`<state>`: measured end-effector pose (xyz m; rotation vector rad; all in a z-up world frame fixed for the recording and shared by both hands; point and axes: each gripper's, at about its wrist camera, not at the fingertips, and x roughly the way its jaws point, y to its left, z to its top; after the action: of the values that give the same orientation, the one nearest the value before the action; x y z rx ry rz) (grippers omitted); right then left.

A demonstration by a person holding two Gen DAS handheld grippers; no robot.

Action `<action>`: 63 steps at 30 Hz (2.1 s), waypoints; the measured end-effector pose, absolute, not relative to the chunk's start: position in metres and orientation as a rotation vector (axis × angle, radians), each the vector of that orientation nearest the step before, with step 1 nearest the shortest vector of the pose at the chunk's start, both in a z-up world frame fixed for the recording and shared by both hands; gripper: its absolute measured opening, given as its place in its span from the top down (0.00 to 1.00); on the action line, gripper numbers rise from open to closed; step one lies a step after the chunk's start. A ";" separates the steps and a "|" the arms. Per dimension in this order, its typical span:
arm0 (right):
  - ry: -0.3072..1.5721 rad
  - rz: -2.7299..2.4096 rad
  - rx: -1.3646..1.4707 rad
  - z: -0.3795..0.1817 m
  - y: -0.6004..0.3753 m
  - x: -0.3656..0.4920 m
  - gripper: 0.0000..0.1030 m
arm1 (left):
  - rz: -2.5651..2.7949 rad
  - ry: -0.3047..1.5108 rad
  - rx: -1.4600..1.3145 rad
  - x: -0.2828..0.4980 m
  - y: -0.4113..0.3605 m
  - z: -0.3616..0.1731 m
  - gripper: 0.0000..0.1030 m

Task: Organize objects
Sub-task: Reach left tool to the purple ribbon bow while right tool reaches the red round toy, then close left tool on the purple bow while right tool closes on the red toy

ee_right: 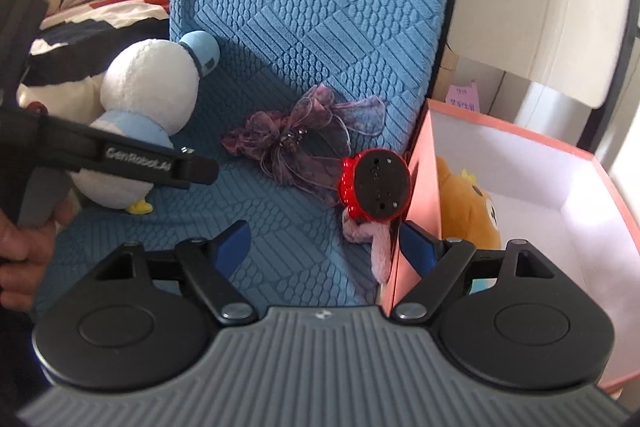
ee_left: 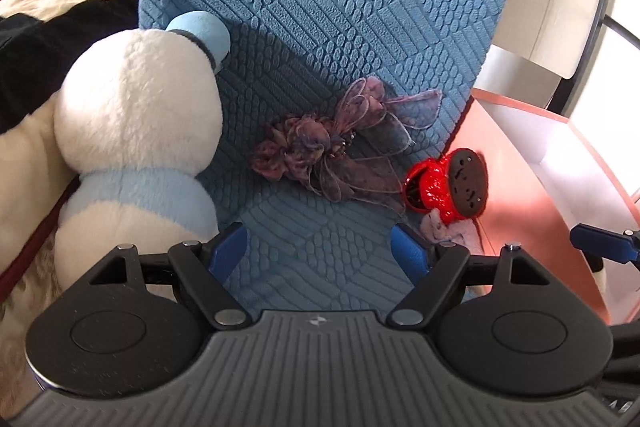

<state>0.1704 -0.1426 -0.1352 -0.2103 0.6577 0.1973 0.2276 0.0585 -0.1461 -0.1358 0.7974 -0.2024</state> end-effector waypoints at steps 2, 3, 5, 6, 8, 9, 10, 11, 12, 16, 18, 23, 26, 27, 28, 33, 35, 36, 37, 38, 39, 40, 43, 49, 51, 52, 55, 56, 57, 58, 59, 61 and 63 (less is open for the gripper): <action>0.647 0.204 -0.250 -0.138 -0.136 0.174 0.19 | -0.208 0.800 -0.126 0.237 0.059 -0.147 0.20; 0.638 0.209 -0.267 -0.139 -0.133 0.176 0.19 | -0.213 0.802 -0.124 0.241 0.060 -0.147 0.20; 0.619 0.211 -0.301 -0.140 -0.128 0.179 0.19 | -0.223 0.804 -0.121 0.251 0.062 -0.148 0.20; 0.609 0.209 -0.318 -0.141 -0.126 0.182 0.19 | -0.230 0.805 -0.117 0.255 0.062 -0.149 0.21; 0.591 0.204 -0.353 -0.143 -0.121 0.188 0.20 | -0.244 0.811 -0.108 0.265 0.062 -0.151 0.22; 0.584 0.199 -0.374 -0.144 -0.119 0.192 0.21 | -0.248 0.815 -0.106 0.269 0.061 -0.152 0.23; 0.583 0.193 -0.391 -0.146 -0.117 0.197 0.21 | -0.254 0.821 -0.107 0.274 0.061 -0.153 0.24; 0.586 0.187 -0.403 -0.148 -0.115 0.202 0.22 | -0.262 0.826 -0.110 0.280 0.060 -0.155 0.25; 0.592 0.178 -0.416 -0.150 -0.114 0.209 0.23 | -0.269 0.833 -0.113 0.286 0.060 -0.157 0.27; 0.604 0.135 -0.487 -0.161 -0.106 0.229 0.26 | -0.284 0.858 -0.116 0.307 0.056 -0.165 0.30; 0.604 0.109 -0.516 -0.167 -0.101 0.238 0.26 | -0.290 0.872 -0.118 0.316 0.055 -0.168 0.30; 0.606 0.068 -0.591 -0.179 -0.092 0.259 0.26 | -0.302 0.894 -0.113 0.341 0.052 -0.176 0.35; 0.599 0.043 -0.618 -0.185 -0.091 0.270 0.24 | -0.308 0.915 -0.121 0.354 0.054 -0.183 0.39; 0.598 0.038 -0.627 -0.187 -0.090 0.273 0.24 | -0.307 0.922 -0.125 0.357 0.054 -0.186 0.40; 0.601 0.034 -0.644 -0.189 -0.089 0.276 0.24 | -0.307 0.928 -0.129 0.359 0.054 -0.189 0.41; 0.644 0.025 -0.716 -0.205 -0.089 0.296 0.24 | -0.313 0.947 -0.153 0.368 0.054 -0.198 0.42; 0.657 0.018 -0.712 -0.208 -0.092 0.301 0.24 | -0.315 0.951 -0.173 0.372 0.055 -0.202 0.42; 0.659 0.013 -0.711 -0.209 -0.092 0.304 0.24 | -0.313 0.957 -0.173 0.374 0.055 -0.203 0.42; 0.661 0.008 -0.716 -0.211 -0.091 0.308 0.24 | -0.313 0.961 -0.170 0.376 0.054 -0.205 0.42; 0.660 0.005 -0.730 -0.213 -0.091 0.308 0.24 | -0.311 0.963 -0.167 0.377 0.053 -0.206 0.43; 0.657 0.001 -0.748 -0.215 -0.092 0.311 0.23 | -0.308 0.966 -0.165 0.379 0.052 -0.207 0.45; 0.658 -0.007 -0.756 -0.219 -0.092 0.316 0.23 | -0.306 0.970 -0.164 0.380 0.052 -0.208 0.47; 0.684 -0.013 -0.742 -0.222 -0.095 0.324 0.23 | -0.295 0.975 -0.152 0.382 0.050 -0.211 0.56; 0.714 -0.006 -0.744 -0.227 -0.096 0.328 0.27 | -0.265 0.960 -0.167 0.382 0.050 -0.213 0.73; 0.713 0.002 -0.761 -0.228 -0.096 0.327 0.27 | -0.274 0.956 -0.181 0.380 0.052 -0.211 0.77; 0.713 0.006 -0.763 -0.227 -0.095 0.327 0.27 | -0.277 0.948 -0.185 0.378 0.052 -0.209 0.83; 0.699 0.016 -0.756 -0.221 -0.093 0.321 0.27 | -0.277 0.928 -0.210 0.375 0.057 -0.202 0.88; 0.684 0.015 -0.752 -0.216 -0.092 0.319 0.27 | -0.277 0.919 -0.222 0.374 0.059 -0.199 0.89; 0.671 0.015 -0.743 -0.212 -0.092 0.317 0.27 | -0.277 0.910 -0.235 0.370 0.063 -0.197 0.91; 0.665 0.015 -0.730 -0.207 -0.091 0.314 0.27 | -0.275 0.902 -0.251 0.368 0.066 -0.195 0.92; 0.660 0.019 -0.707 -0.202 -0.092 0.313 0.27 | -0.273 0.894 -0.268 0.366 0.069 -0.192 0.92; 0.657 0.035 -0.665 -0.194 -0.091 0.309 0.27 | -0.272 0.884 -0.296 0.360 0.074 -0.188 0.93; 0.661 0.048 -0.611 -0.187 -0.091 0.305 0.27 | -0.273 0.882 -0.325 0.356 0.080 -0.184 0.94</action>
<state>0.3047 -0.0914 -0.1873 -0.6113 0.6611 0.0479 0.3556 0.0796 -0.1844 -0.3250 0.8815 -0.2732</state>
